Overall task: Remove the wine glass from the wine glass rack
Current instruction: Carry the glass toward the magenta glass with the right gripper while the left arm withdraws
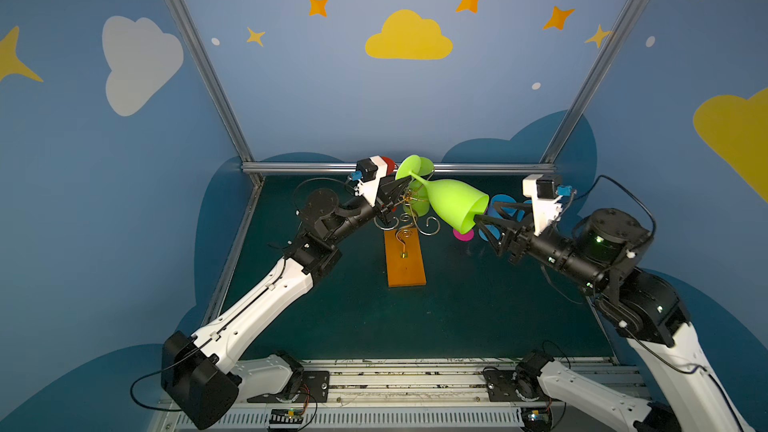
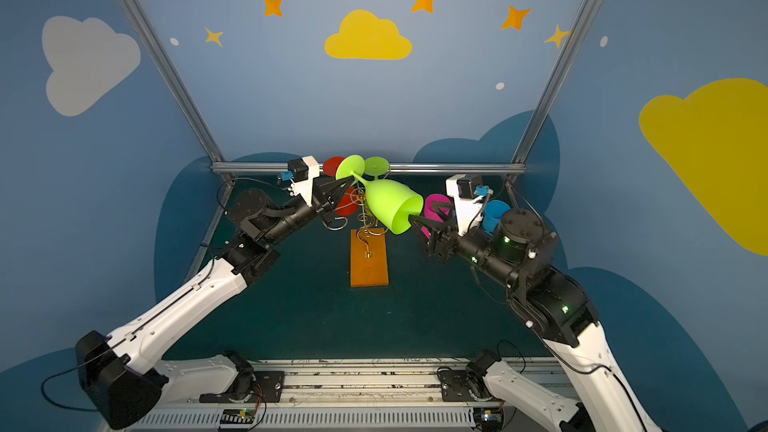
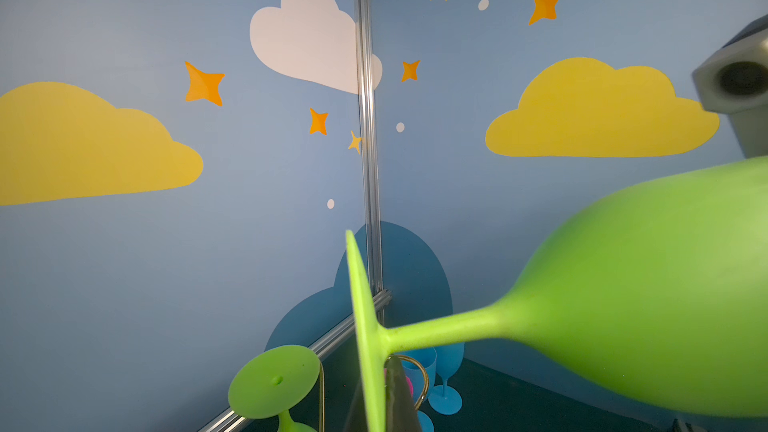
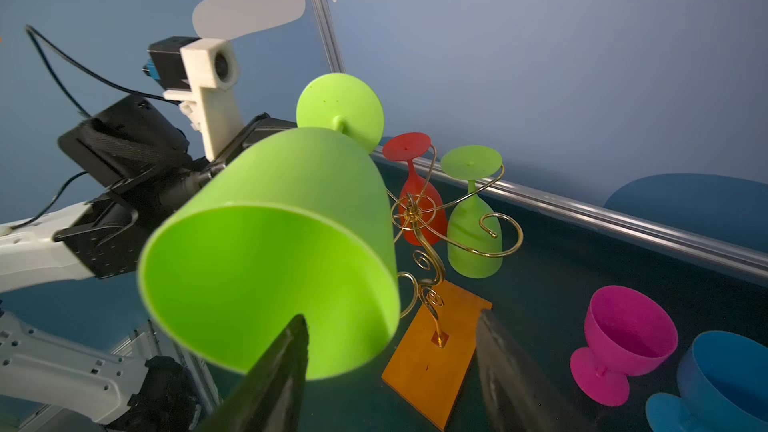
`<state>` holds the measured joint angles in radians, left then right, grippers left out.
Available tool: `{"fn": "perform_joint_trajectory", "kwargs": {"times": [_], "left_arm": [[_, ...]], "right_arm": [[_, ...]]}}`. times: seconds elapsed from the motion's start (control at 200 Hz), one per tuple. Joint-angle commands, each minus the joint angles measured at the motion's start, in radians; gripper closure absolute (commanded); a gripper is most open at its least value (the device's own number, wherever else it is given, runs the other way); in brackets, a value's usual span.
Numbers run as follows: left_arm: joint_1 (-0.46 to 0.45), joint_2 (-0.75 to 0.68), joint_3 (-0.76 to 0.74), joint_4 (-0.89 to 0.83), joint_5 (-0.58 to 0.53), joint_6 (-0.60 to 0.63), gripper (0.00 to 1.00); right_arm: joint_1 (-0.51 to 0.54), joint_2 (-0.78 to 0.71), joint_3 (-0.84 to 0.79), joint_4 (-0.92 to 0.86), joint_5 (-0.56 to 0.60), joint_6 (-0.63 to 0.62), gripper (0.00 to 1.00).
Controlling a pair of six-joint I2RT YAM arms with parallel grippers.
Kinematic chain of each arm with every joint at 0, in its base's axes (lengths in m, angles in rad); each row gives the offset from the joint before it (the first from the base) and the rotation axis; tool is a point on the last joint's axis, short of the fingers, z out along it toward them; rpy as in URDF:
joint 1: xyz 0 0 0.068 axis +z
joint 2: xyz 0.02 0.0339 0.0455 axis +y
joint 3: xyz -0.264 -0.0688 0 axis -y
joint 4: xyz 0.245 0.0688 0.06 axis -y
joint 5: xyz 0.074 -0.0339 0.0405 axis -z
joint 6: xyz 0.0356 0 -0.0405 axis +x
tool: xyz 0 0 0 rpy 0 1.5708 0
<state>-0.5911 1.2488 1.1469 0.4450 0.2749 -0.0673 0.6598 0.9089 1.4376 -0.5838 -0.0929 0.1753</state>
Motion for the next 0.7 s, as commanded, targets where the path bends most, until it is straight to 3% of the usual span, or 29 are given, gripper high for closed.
{"fn": "perform_joint_trajectory", "kwargs": {"times": [0.0, 0.11, 0.25, 0.325, 0.385, 0.451, 0.476, 0.601, 0.696], "left_arm": [[0.002, -0.026, -0.018, 0.024, 0.03, -0.017, 0.97], [0.002, -0.033, -0.024, 0.023, 0.035, -0.02, 0.97], [0.002, -0.038, -0.026, 0.008, 0.027, -0.012, 0.97], [0.002, -0.041, -0.027, 0.003, 0.016, -0.011, 0.94], [0.002, -0.045, -0.03, -0.001, -0.004, -0.012, 0.81], [0.002, -0.051, -0.032, -0.01, -0.035, -0.012, 0.49], [0.002, -0.055, -0.033, -0.015, -0.06, -0.013, 0.42], [0.005, -0.078, -0.048, -0.025, -0.15, -0.017, 0.21], [0.018, -0.102, -0.057, -0.042, -0.223, -0.037, 0.13]], "right_arm": [[-0.006, 0.029, 0.044, 0.057, 0.014, -0.005, 0.44], [-0.007, 0.054, 0.057, 0.073, -0.009, -0.004, 0.6], [-0.009, 0.071, 0.063, 0.078, -0.037, 0.007, 0.95], [-0.01, 0.073, 0.064, 0.078, -0.038, 0.009, 1.0], [-0.011, 0.072, 0.064, 0.075, -0.031, 0.009, 1.0], [-0.012, 0.063, 0.065, 0.066, -0.007, 0.01, 1.0], [-0.013, 0.056, 0.063, 0.064, 0.005, 0.009, 1.0], [-0.022, 0.005, 0.049, 0.046, 0.054, -0.01, 1.0], [-0.026, -0.035, 0.051, -0.006, 0.092, -0.028, 1.0]]}}
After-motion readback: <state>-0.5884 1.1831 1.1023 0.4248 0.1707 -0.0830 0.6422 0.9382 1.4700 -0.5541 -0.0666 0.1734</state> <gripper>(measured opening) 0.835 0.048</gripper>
